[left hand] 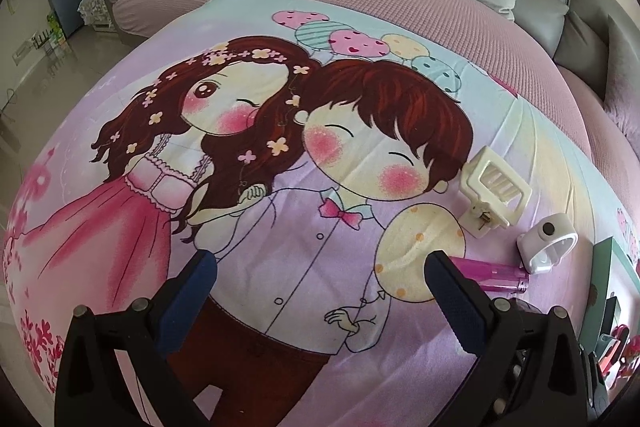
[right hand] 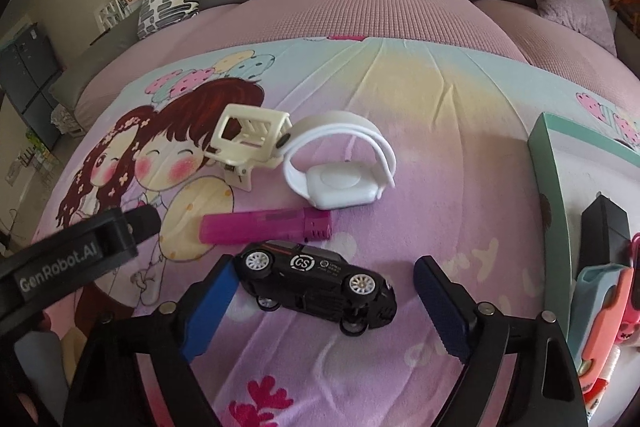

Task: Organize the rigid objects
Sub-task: 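Move both tools back to the remaining objects on the bed, then grasp the black toy car with the right tool while left tool grasps the pink lighter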

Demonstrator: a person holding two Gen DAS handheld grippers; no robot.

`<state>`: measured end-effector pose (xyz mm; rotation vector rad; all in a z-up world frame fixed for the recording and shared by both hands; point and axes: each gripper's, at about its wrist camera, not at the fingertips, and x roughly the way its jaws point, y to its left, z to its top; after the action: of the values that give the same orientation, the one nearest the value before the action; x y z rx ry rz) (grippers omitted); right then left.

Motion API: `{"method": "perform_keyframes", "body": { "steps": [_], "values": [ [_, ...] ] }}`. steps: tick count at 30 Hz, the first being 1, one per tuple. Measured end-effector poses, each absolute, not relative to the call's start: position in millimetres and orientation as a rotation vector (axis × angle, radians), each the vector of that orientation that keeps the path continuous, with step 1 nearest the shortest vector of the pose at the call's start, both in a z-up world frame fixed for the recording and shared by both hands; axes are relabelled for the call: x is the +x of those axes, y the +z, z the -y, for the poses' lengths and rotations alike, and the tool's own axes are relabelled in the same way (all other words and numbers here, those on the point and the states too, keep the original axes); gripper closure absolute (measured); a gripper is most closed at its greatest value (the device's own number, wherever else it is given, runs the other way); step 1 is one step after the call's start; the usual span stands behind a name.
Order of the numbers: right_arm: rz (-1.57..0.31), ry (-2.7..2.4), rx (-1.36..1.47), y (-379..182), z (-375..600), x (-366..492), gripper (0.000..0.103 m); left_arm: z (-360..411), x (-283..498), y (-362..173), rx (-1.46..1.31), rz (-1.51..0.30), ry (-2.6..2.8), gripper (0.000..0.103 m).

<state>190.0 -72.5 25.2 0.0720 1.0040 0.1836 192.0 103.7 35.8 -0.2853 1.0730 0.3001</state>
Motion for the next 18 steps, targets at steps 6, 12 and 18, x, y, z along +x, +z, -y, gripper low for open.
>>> {"method": "perform_keyframes", "body": {
  "steps": [6,12,18],
  "values": [
    [-1.017,0.17,0.077,25.4,84.6,180.7,0.014,-98.6,193.7,38.2,-0.271,-1.074,0.286,0.0],
    [-1.009,0.186,0.095,26.8,87.7,179.4,0.016,-93.7,194.9,39.0,-0.254,-1.078,0.276,0.0],
    [-1.003,0.19,0.119,29.0,96.0,181.7,0.027,-86.5,197.8,35.4,-0.255,-1.091,0.235,0.0]
  ]
}}
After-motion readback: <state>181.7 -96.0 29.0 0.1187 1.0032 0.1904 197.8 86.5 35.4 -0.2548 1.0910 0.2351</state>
